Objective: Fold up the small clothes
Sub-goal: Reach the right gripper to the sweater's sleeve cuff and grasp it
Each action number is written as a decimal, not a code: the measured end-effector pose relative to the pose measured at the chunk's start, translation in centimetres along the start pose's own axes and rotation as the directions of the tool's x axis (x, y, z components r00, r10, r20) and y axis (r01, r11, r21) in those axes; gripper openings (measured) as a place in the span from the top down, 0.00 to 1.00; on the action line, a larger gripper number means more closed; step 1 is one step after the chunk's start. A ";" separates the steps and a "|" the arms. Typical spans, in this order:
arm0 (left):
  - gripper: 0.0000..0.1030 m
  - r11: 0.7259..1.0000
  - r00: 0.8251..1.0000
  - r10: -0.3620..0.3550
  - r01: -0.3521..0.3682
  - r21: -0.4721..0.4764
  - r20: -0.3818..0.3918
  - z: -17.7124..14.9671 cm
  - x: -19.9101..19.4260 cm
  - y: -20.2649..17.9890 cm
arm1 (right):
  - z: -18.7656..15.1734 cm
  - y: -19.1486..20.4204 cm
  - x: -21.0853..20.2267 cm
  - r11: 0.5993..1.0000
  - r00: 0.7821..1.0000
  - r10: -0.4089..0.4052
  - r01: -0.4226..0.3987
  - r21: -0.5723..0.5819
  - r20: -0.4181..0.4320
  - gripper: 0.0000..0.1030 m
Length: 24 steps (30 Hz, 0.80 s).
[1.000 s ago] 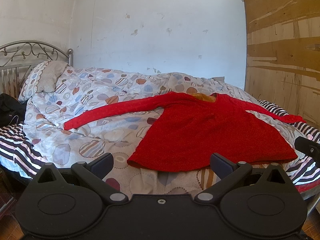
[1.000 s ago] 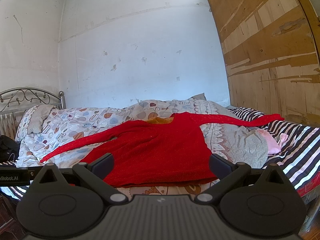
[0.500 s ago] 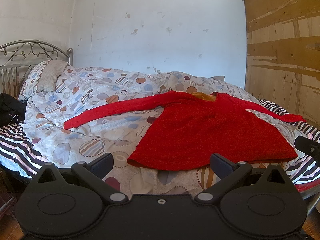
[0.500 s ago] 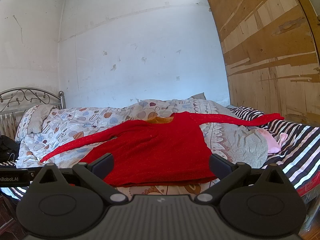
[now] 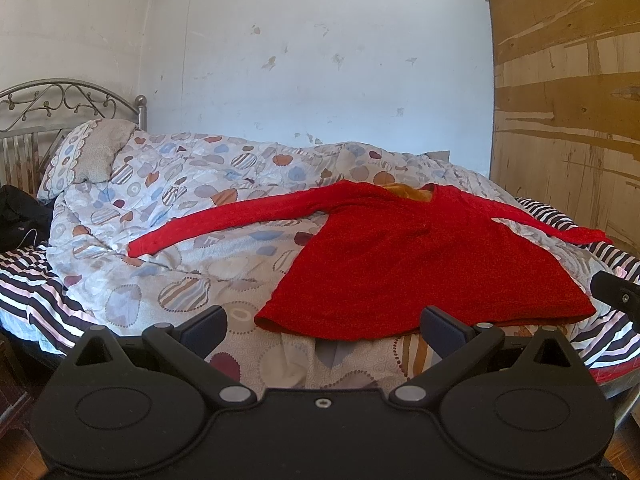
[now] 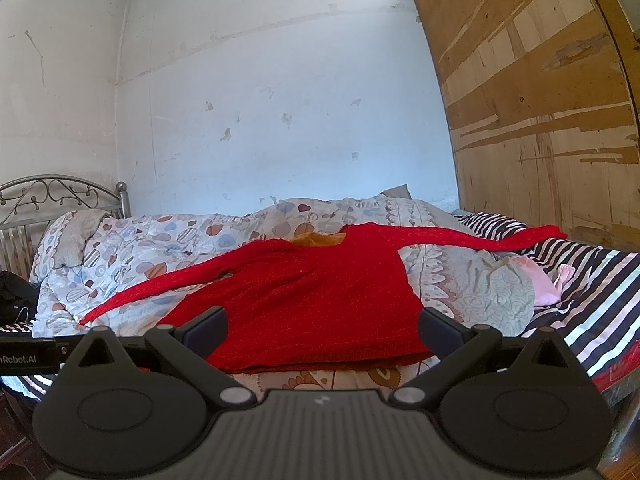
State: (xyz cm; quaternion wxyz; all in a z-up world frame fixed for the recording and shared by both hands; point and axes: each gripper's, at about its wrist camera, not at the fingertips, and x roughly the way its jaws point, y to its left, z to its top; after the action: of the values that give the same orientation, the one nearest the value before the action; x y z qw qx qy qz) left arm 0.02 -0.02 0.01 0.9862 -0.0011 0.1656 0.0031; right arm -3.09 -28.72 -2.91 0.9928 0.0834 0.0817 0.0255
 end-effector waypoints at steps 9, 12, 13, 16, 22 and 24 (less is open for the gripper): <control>0.01 0.998 0.987 0.056 -0.056 0.004 -0.149 0.5 3.8 0.6 | 1.9 -0.6 5.2 0.993 0.964 -0.119 0.116 -0.027 -0.237 0.00; 0.01 0.999 0.984 0.047 -0.046 0.009 -0.173 1.9 5.2 0.5 | 2.9 -1.1 7.0 0.988 0.948 -0.153 0.146 -0.045 -0.277 0.00; 0.00 0.999 0.982 0.038 -0.036 0.014 -0.182 2.3 5.7 0.4 | 3.3 -1.2 7.3 0.989 0.951 -0.147 0.139 -0.048 -0.273 0.00; 0.01 1.000 0.977 0.009 -0.006 0.017 -0.215 3.3 7.4 -0.1 | 4.4 -1.8 8.4 0.991 0.961 -0.134 0.126 -0.047 -0.243 0.00; 0.01 0.999 0.973 0.003 0.005 0.034 -0.231 5.0 10.8 -1.5 | 5.9 -3.8 11.6 0.991 0.963 -0.132 0.127 -0.035 -0.237 0.00; 0.01 0.999 0.973 0.004 0.006 0.043 -0.229 5.7 11.9 -2.0 | 6.1 -4.8 13.0 0.992 0.962 -0.130 0.127 -0.028 -0.240 0.00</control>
State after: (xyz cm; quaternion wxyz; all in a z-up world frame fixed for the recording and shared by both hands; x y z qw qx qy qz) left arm 13.16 -1.93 1.53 0.9603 0.0198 0.2781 -0.0010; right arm 10.88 -33.56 0.22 0.9756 0.0679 0.2070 -0.0284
